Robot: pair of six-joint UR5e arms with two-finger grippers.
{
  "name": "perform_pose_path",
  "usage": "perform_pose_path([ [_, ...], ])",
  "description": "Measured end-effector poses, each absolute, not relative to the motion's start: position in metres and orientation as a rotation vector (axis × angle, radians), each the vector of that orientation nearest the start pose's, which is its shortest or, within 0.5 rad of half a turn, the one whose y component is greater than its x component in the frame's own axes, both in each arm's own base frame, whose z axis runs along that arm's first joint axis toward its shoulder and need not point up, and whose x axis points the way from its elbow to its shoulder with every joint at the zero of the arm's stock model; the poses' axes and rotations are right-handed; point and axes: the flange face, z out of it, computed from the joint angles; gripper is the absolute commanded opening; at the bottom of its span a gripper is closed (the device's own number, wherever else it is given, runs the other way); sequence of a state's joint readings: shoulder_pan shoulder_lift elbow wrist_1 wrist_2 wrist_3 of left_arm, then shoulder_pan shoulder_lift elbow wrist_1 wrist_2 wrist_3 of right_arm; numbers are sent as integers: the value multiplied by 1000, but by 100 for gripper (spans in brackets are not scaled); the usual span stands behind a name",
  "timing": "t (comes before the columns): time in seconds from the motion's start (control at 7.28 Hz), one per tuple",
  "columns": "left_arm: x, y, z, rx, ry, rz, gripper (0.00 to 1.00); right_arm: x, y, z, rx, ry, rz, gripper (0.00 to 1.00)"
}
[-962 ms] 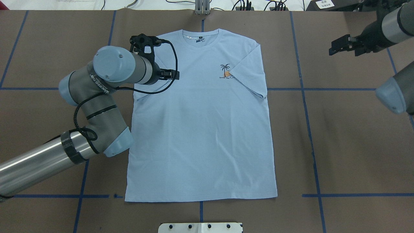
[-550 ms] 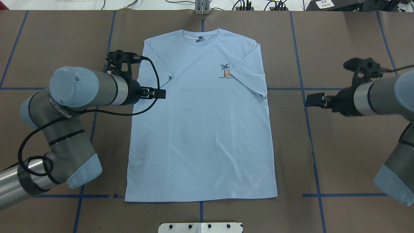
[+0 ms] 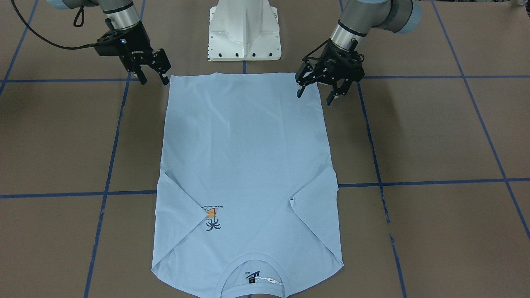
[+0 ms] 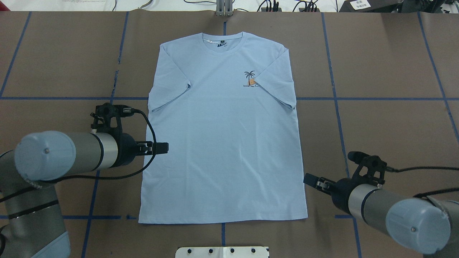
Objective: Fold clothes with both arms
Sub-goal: 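Move both grippers down to the shirt hem corners nearest the robot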
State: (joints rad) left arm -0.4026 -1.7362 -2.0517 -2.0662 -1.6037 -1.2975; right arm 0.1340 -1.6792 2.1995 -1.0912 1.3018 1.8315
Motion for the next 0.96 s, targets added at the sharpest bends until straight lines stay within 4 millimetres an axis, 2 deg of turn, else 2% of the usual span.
perform_pose_path([
  [0.14, 426, -294, 308, 315, 1077, -102, 98, -410, -200, 357, 161, -1019, 515, 74],
  [0.27, 434, -267, 319, 267, 1068, -118, 70, -414, -193, 358, 148, -1000, 530, 74],
  [0.41, 444, -243, 330, 225, 1057, -147, 63, -416, -191, 360, 143, -985, 539, 76],
  [0.69, 460, -206, 350, 147, 1030, -197, 62, -417, -190, 360, 148, -978, 548, 80],
  [0.96, 472, -189, 365, 112, 1002, -199, 62, -419, -189, 361, 157, -977, 549, 81],
])
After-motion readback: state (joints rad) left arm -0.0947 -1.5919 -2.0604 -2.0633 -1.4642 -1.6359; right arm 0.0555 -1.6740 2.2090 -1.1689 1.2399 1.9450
